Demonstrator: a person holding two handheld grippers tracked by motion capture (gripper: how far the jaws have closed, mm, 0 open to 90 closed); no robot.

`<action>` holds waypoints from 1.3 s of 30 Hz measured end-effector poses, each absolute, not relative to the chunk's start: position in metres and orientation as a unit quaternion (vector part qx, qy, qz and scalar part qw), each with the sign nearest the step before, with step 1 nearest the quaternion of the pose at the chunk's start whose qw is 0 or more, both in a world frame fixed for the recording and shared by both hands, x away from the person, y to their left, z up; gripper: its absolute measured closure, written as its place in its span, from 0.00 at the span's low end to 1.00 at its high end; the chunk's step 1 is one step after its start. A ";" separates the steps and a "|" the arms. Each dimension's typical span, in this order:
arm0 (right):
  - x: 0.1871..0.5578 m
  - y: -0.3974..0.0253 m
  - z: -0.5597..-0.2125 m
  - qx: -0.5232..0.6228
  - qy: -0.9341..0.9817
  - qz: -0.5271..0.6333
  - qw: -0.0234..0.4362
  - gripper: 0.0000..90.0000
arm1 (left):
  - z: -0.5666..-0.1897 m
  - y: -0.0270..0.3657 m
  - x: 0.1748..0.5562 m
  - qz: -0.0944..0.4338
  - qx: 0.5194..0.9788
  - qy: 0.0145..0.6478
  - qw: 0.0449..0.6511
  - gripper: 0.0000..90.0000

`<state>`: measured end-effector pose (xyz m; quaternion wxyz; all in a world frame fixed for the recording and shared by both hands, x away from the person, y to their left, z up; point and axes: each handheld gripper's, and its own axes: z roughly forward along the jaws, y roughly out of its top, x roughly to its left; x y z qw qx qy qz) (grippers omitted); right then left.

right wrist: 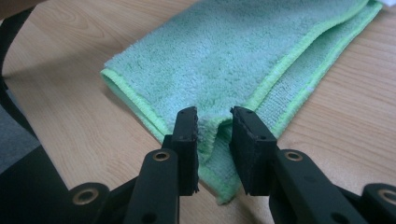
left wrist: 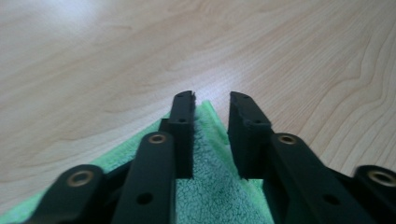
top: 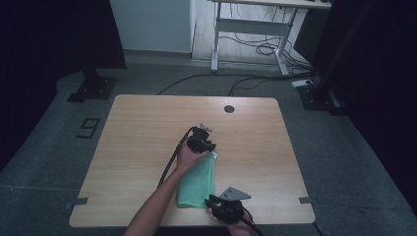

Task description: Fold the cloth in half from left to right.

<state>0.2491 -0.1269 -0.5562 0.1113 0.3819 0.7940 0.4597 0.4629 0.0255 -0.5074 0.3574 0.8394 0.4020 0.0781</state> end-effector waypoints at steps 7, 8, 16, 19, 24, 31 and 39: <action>0.250 -0.128 -0.557 0.377 0.798 0.458 0.102 0.91 | -0.499 0.039 0.458 0.093 0.834 0.404 0.365 0.69; 0.250 -0.129 -0.557 0.378 0.798 0.459 0.099 0.93 | -0.498 0.044 0.457 0.094 0.834 0.405 0.363 0.68; 0.247 -0.134 -0.554 0.380 0.792 0.467 0.099 0.97 | -0.504 0.064 0.453 0.090 0.834 0.411 0.356 0.68; 0.246 -0.137 -0.553 0.384 0.790 0.467 0.104 0.96 | -0.509 0.066 0.451 0.088 0.838 0.410 0.349 0.68; 0.246 -0.140 -0.556 0.394 0.794 0.448 0.115 0.92 | -0.515 0.065 0.449 0.090 0.842 0.407 0.342 0.68; 0.251 -0.137 -0.553 0.399 0.786 0.462 0.096 0.68 | -0.508 0.073 0.447 0.098 0.839 0.407 0.349 0.67; 0.250 -0.124 -0.552 0.380 0.803 0.448 0.100 0.73 | -0.514 0.082 0.445 0.096 0.838 0.414 0.341 0.67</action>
